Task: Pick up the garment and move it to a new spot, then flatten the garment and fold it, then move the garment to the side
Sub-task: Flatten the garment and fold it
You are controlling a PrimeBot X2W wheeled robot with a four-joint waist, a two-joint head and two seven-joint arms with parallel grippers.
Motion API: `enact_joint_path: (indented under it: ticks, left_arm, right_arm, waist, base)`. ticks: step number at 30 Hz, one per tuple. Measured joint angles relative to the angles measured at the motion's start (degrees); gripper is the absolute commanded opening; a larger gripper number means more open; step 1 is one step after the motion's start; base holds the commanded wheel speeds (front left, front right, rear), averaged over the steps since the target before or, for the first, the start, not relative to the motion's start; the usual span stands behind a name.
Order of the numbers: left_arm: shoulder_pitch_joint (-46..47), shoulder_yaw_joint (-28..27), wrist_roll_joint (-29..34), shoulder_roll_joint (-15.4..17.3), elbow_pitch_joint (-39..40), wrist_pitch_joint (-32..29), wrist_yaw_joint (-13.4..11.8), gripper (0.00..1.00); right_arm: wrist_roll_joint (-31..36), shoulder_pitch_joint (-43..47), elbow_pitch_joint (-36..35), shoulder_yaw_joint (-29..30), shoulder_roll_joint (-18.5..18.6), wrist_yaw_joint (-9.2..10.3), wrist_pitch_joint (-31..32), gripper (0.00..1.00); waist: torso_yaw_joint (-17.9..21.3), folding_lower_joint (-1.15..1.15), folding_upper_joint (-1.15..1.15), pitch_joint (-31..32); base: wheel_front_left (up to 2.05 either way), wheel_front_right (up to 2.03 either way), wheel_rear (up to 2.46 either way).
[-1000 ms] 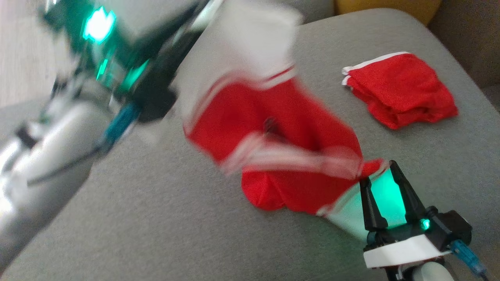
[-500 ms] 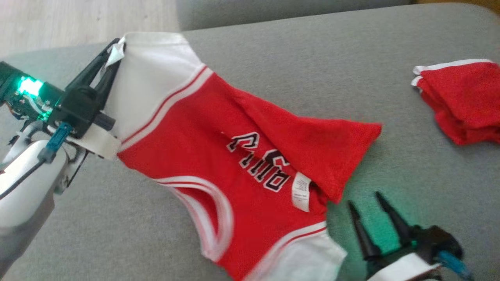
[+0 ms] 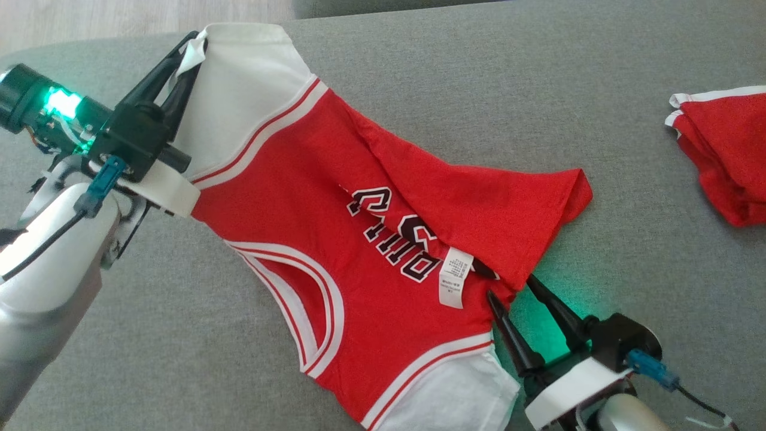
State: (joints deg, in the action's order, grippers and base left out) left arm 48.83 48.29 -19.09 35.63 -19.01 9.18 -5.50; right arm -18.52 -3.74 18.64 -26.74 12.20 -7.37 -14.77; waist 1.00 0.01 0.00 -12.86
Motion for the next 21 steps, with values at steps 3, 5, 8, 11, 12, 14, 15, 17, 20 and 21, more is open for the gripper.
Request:
enact_joint_path:
  ticks: [3,5,8,11,12,14,15,17,20,21]
  left_arm:
    - [0.3,0.1,0.01,-0.18,-0.67,0.08,0.02,0.0]
    - [0.3,0.25,0.01,-0.27,-1.05,0.47,0.03,0.0]
    - [0.3,0.31,0.01,-0.38,-1.3,0.51,0.04,0.0]
    - [0.34,0.41,0.0,-0.53,-1.59,0.75,0.3,0.0]
    - [0.36,0.45,0.0,-0.58,-1.71,0.81,0.46,0.0]
    - [0.52,0.59,0.0,-0.73,-1.98,1.0,0.46,0.0]
    - [0.6,0.67,-0.01,-0.8,-2.11,1.03,0.47,0.0]
    - [0.73,0.9,-0.01,-0.91,-2.31,1.05,0.54,0.0]
    - [0.87,1.34,-0.02,-1.13,-2.68,1.2,0.78,0.0]
    - [0.96,1.46,-0.02,-1.29,-2.81,1.46,0.79,0.0]
  right_arm:
    - [-0.58,-0.55,-0.41,-0.23,0.07,0.0,0.0,1.0]
    - [-0.86,-0.51,-0.78,-0.2,0.12,0.0,0.0,1.0]
    - [-1.65,-0.41,-1.57,-0.18,0.23,0.0,0.0,1.0]
    - [-2.61,-0.31,-2.78,0.0,0.44,0.0,0.0,1.0]
    - [-2.86,-0.31,-2.91,0.08,0.45,0.0,0.0,1.0]
    - [-3.36,-0.3,-2.92,0.34,0.45,0.0,0.0,0.86]
    - [-3.44,-0.3,-2.92,0.44,0.45,0.0,0.0,0.62]
    - [-3.57,-0.3,-2.82,0.47,0.45,0.0,0.0,0.16]
    - [-3.78,-0.3,-2.01,0.13,0.49,0.0,0.0,0.0]
    - [-3.91,-0.3,-1.7,0.0,0.53,0.0,0.0,0.0]
  waist:
    - [-0.18,0.0,0.0,-0.06]
    - [-0.32,0.0,0.0,-0.03]
    - [-0.4,0.0,0.0,0.07]
    - [-0.46,0.0,0.0,0.28]
    - [-0.49,0.0,0.0,0.35]
    - [-0.6,0.0,0.0,0.46]
    - [-0.66,0.0,0.0,0.51]
    - [-0.82,-0.01,0.0,0.59]
    - [-1.15,-0.01,0.0,0.62]
    - [-1.26,-0.01,0.0,0.63]
  base:
    - [0.0,0.0,0.0]
    - [0.0,0.0,0.0]
    - [0.0,0.0,0.0]
    - [0.0,0.0,0.0]
    - [0.0,0.0,0.0]
    - [0.0,0.0,0.0]
    - [0.0,0.0,0.0]
    - [0.0,0.0,0.0]
    - [0.0,0.0,0.0]
    - [0.0,0.0,0.0]
